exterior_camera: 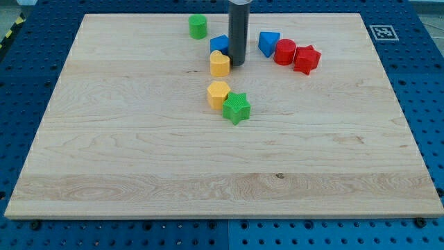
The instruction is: Move the blue cube below the green circle
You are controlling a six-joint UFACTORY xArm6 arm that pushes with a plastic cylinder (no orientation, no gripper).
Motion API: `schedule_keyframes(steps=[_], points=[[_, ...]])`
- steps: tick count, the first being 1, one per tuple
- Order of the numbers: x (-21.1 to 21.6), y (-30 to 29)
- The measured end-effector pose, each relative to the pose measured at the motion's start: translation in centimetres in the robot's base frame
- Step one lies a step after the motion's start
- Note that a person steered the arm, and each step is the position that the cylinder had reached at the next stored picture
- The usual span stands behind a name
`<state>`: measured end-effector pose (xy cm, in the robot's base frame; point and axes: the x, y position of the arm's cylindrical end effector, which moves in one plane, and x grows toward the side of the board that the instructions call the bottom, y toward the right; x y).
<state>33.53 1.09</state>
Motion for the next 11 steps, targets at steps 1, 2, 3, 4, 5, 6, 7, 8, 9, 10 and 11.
schedule_keyframes(steps=[1,2,3,4,5,6,7,8,9,10,11], points=[[-0.3,-2.8],[-1.4,-3.6],[-0.9,-1.2],[-0.2,0.9],[-1.6,1.1],[-2.9,0.9],[-3.0,-0.9],[-3.0,-2.8],[-3.3,-3.6],[-3.3,-4.9],[-3.3,-6.9]])
